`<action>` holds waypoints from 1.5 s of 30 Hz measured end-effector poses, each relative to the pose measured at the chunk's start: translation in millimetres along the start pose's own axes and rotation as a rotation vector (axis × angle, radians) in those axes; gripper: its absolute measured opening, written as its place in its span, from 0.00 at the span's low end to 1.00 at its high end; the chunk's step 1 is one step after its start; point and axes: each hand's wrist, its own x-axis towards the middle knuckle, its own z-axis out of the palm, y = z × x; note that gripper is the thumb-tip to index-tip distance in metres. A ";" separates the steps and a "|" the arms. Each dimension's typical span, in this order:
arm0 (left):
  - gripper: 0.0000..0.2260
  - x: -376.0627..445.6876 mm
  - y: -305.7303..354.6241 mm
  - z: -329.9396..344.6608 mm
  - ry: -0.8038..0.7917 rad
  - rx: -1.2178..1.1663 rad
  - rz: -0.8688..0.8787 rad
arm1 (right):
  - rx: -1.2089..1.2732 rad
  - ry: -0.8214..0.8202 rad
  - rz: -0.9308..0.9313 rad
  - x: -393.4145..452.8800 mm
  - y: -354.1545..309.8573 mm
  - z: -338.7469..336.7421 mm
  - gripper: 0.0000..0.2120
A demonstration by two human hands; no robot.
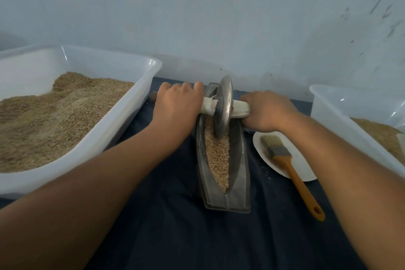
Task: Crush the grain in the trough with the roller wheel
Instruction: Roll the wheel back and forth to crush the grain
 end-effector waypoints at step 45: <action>0.12 -25.7 -0.2 -6.3 0.102 -0.044 0.053 | -0.041 0.193 0.062 -32.2 -10.0 13.0 0.07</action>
